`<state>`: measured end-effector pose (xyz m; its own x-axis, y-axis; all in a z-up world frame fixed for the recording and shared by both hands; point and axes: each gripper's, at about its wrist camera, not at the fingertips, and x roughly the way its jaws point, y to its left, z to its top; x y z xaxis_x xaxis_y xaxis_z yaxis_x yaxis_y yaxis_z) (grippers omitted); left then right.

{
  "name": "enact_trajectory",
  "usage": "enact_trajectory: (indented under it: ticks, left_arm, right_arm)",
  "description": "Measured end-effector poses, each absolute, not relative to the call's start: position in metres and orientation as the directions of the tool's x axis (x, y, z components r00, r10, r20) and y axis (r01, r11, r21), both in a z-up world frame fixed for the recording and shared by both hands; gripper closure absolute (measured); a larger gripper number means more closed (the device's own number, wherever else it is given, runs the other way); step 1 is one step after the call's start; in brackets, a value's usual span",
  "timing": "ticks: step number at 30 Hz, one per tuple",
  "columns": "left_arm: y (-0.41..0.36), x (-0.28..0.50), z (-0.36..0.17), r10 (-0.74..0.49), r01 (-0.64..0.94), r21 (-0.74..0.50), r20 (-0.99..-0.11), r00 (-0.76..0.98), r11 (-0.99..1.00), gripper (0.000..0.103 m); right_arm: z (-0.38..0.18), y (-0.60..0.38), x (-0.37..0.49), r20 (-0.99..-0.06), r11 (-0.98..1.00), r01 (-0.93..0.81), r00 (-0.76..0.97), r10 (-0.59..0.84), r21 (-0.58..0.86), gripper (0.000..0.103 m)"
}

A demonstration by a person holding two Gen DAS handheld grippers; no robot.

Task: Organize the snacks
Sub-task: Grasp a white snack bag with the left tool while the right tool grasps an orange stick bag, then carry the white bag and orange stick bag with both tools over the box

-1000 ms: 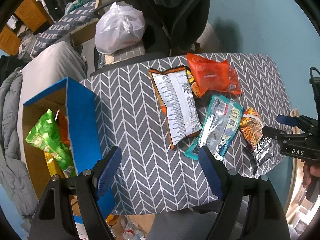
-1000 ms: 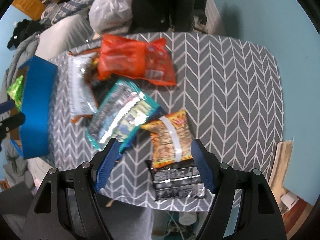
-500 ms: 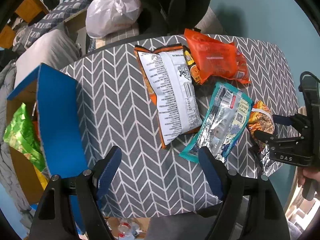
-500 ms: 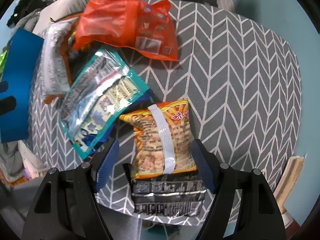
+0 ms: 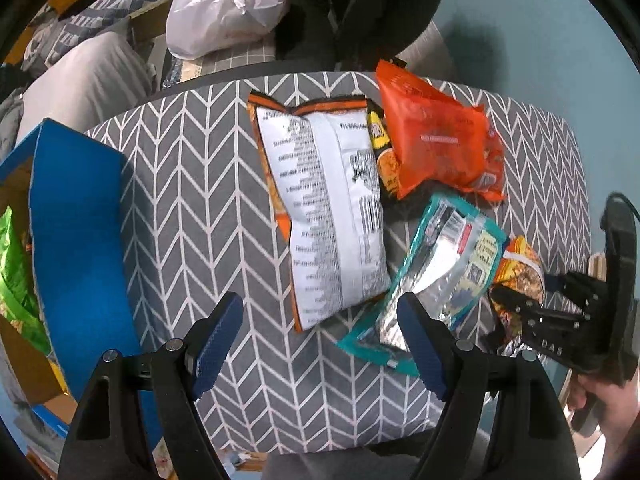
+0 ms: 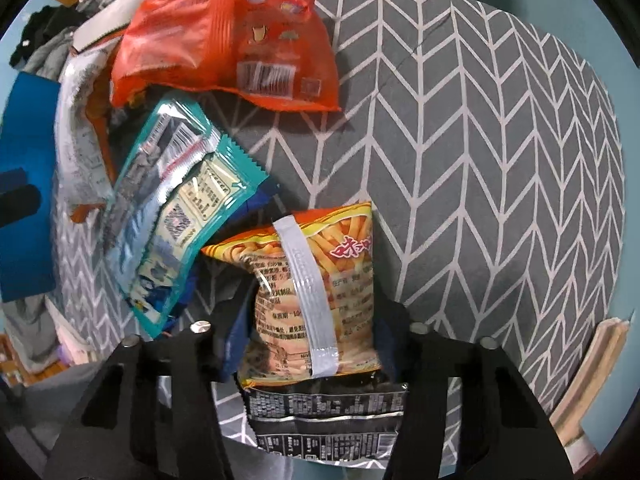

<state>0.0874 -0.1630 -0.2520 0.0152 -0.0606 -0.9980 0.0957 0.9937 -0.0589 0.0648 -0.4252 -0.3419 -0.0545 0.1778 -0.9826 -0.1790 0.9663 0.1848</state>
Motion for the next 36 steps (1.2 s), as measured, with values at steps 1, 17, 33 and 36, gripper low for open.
enact_trajectory:
  ticks: [1, 17, 33, 36]
  left_arm:
    - [-0.164, 0.09, -0.253, -0.057, 0.091, -0.055, -0.998, 0.018, 0.994, 0.022]
    - [-0.172, 0.13, -0.283, 0.037, 0.068, 0.038, -0.999, 0.013, 0.997, 0.022]
    - [-0.157, 0.132, -0.301, 0.016, 0.069, 0.02, -0.998, 0.052, 0.997, 0.06]
    - [-0.152, 0.124, -0.294, 0.016, 0.071, 0.021, -0.998, 0.063, 0.997, 0.062]
  right_arm:
    - [-0.341, -0.427, 0.067, -0.983, 0.967, -0.176, -0.049, 0.179, 0.185, 0.056]
    - [-0.297, -0.457, 0.108, -0.992, 0.981, -0.16, 0.039, 0.118, 0.111, 0.059]
    - [-0.265, -0.439, 0.12, -0.986, 0.981, -0.134, 0.072, 0.15, 0.14, 0.059]
    - [-0.267, -0.429, 0.11, -0.985, 0.981, -0.13, 0.077, 0.156, 0.145, 0.059]
